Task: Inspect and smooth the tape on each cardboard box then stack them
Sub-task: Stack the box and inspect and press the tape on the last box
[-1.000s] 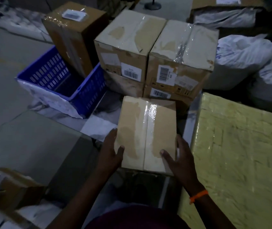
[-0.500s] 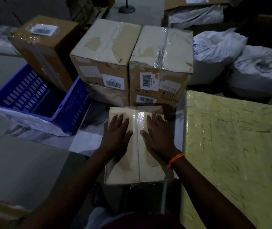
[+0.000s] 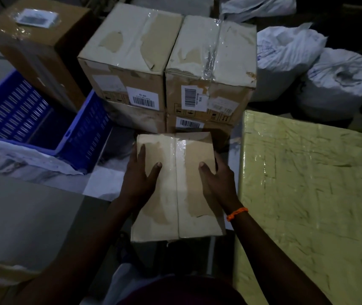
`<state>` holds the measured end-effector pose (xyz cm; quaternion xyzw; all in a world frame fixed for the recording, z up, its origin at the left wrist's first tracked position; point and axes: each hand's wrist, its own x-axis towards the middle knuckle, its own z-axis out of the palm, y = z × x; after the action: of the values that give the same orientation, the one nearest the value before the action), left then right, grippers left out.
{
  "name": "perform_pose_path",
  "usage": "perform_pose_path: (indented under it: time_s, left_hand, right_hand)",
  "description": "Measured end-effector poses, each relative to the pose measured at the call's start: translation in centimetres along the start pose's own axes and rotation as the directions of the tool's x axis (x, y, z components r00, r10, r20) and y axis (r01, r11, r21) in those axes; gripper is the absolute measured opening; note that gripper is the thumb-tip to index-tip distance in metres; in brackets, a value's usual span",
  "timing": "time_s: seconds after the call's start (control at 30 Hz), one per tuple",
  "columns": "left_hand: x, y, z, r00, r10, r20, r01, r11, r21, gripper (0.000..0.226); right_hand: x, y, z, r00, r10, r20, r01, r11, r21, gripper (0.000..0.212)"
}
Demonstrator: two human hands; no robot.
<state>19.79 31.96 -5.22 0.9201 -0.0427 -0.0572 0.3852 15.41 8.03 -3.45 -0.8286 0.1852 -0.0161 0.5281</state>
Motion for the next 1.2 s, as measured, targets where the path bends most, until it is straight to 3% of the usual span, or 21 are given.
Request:
perform_pose_path:
  time_s: [0.07, 0.17, 0.3, 0.43, 0.57, 0.7, 0.8, 0.97, 1.2]
  left_hand:
    - [-0.2, -0.3, -0.4, 0.999, -0.021, -0.027, 0.020, 1.000, -0.018, 0.082]
    - [-1.0, -0.5, -1.4, 0.988, -0.132, -0.081, 0.110, 0.966, -0.233, 0.077]
    - [-1.4, -0.6, -2.8, 0.954, -0.299, -0.007, 0.278, 0.894, -0.351, 0.055]
    - [-2.1, 0.8, -5.9, 0.942, -0.329, -0.066, 0.262, 0.844, -0.468, 0.052]
    - [-3.3, 3.6, -9.9, 0.916, -0.384, -0.116, 0.163, 0.620, -0.768, 0.037]
    - [-4.1, 6.4, -12.4, 0.912, -0.401, -0.091, 0.104, 0.438, -0.893, 0.048]
    - [-4.8, 7.1, -12.3, 0.919, -0.384, -0.093, 0.108, 0.469, -0.877, 0.042]
    - [-5.8, 5.9, -10.1, 0.899, -0.436, -0.045, 0.173, 0.448, -0.877, 0.029]
    - [-6.0, 5.5, -9.3, 0.920, -0.384, -0.074, 0.165, 0.554, -0.816, 0.030]
  right_hand:
    - [-0.2, -0.4, 0.3, 1.000, -0.012, -0.002, 0.012, 1.000, 0.015, 0.048]
    - [-0.2, -0.6, 0.9, 0.999, -0.031, 0.028, 0.031, 0.999, -0.013, 0.053]
    - [-0.1, -2.2, 1.2, 0.998, 0.024, 0.059, -0.032, 0.990, 0.137, 0.050]
    - [-0.8, -4.2, 0.8, 1.000, -0.019, -0.010, 0.021, 0.960, 0.280, 0.053]
    - [-0.8, -6.1, -0.2, 0.999, -0.041, 0.005, 0.034, 0.883, 0.469, 0.060]
    - [-0.7, -7.5, -1.0, 0.995, -0.034, 0.095, -0.027, 0.816, 0.578, 0.080]
    - [-1.3, -8.1, -1.5, 0.995, -0.022, 0.093, -0.037, 0.806, 0.590, 0.076]
    - [-3.4, -7.7, -2.1, 0.996, -0.040, 0.075, -0.008, 0.833, 0.554, 0.042]
    - [-3.5, -6.3, -2.0, 0.999, -0.024, 0.043, -0.002, 0.852, 0.523, 0.042]
